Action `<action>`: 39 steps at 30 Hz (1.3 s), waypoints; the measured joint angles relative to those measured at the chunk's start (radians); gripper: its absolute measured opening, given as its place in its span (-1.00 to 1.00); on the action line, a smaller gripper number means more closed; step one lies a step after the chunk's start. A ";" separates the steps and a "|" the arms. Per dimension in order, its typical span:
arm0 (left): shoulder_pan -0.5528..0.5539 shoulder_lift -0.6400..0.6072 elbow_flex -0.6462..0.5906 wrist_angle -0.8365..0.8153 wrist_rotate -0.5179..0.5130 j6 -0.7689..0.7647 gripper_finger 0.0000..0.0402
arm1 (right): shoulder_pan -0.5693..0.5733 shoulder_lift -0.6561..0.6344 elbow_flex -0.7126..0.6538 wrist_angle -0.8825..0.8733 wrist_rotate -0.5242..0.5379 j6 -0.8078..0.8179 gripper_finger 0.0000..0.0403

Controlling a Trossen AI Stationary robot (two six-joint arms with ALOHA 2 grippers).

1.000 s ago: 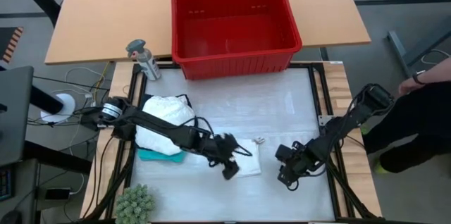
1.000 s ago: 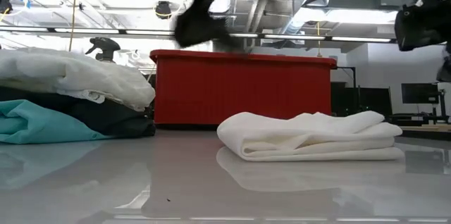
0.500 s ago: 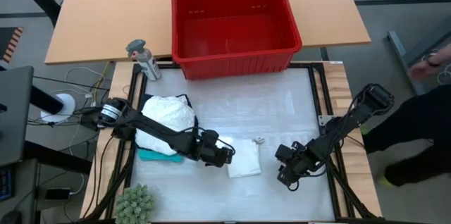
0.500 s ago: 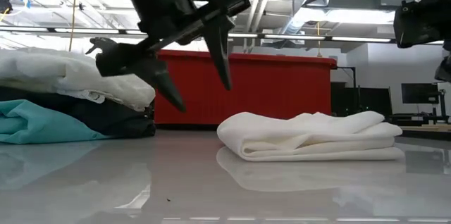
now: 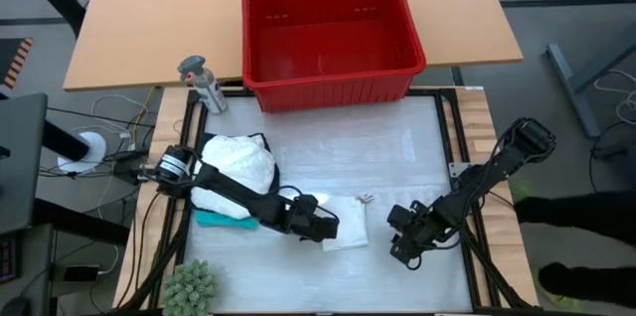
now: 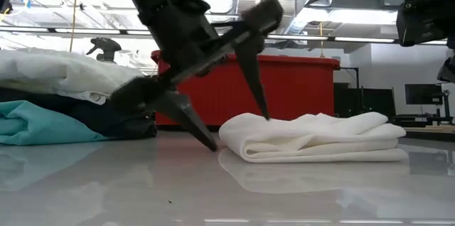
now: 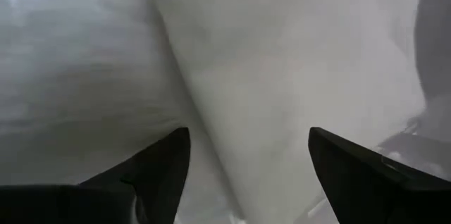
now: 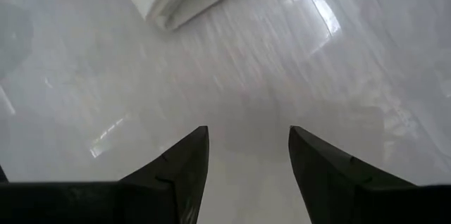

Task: Fold laundry
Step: Stack the folded white shorts on top of the folded white dress

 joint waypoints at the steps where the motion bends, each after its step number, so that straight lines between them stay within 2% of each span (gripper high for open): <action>1: 0.000 0.002 0.000 0.006 -0.001 -0.004 0.40 | 0.000 0.000 0.000 0.003 0.000 0.000 0.10; 5: 0.000 0.048 0.001 0.136 0.021 -0.027 0.31 | 0.000 0.000 0.000 0.008 0.000 -0.006 0.10; 9: 0.009 0.071 0.005 0.176 0.071 -0.024 0.05 | 0.000 0.000 0.000 0.008 0.000 -0.008 0.10; 13: 0.020 0.072 0.005 0.142 0.085 -0.034 -0.31 | 0.000 0.000 0.000 0.011 0.000 -0.008 0.10; 17: 0.022 0.076 0.005 0.127 0.036 -0.043 -0.79 | 0.000 0.000 0.000 0.011 0.000 -0.008 0.10; 19: 0.023 0.078 0.005 0.127 0.016 -0.043 -0.94 | 0.000 0.000 0.000 0.011 0.000 -0.008 0.10; 25: 0.034 0.057 0.000 0.175 0.010 0.028 -0.99 | 0.000 0.000 0.000 0.011 0.000 -0.007 0.10; 31: 0.042 -0.036 0.002 0.208 0.022 0.089 -1.00 | 0.000 0.000 0.000 0.010 0.000 -0.008 0.10; 39: 0.079 -0.196 0.002 0.033 -0.036 0.171 -1.00 | 0.001 0.000 0.000 0.011 0.000 -0.008 0.10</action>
